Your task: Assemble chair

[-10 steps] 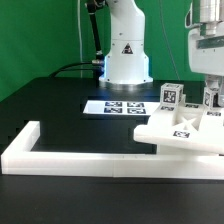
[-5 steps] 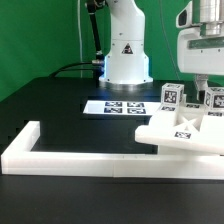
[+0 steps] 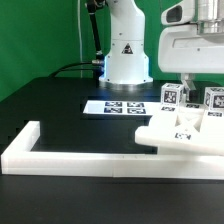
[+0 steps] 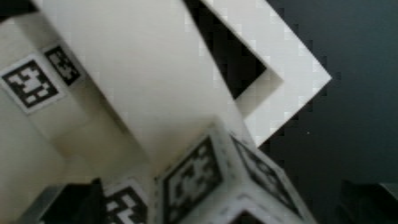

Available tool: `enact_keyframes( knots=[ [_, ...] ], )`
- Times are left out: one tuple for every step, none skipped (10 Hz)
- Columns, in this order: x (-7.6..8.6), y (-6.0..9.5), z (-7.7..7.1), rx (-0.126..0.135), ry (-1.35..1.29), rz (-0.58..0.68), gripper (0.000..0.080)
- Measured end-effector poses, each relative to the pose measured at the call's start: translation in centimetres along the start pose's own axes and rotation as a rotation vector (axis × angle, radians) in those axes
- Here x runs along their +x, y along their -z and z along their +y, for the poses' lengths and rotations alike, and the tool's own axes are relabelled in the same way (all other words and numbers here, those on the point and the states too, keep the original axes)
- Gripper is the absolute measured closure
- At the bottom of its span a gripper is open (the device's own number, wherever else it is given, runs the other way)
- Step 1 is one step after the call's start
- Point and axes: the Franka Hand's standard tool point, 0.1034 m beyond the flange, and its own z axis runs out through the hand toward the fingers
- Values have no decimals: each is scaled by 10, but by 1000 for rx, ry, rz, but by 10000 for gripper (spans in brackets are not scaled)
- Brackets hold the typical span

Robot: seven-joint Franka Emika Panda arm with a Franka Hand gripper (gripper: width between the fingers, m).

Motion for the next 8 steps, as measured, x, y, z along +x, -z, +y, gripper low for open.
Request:
enact_keyframes(
  knots=[
    [0,0,0,-1,97,1,150],
    [0,1,0,-7,181,5,150],
    [-1,1,-2,-7,257,5,150],
    [-1,2,-2,-15,324,9,150],
    [-1,1,-2,-23,367,12,150],
    [1,0,2,-40,522,13,150],
    [6,0,6,-45,621,13,150],
    [9,1,7,-45,643,15,150]
  ],
)
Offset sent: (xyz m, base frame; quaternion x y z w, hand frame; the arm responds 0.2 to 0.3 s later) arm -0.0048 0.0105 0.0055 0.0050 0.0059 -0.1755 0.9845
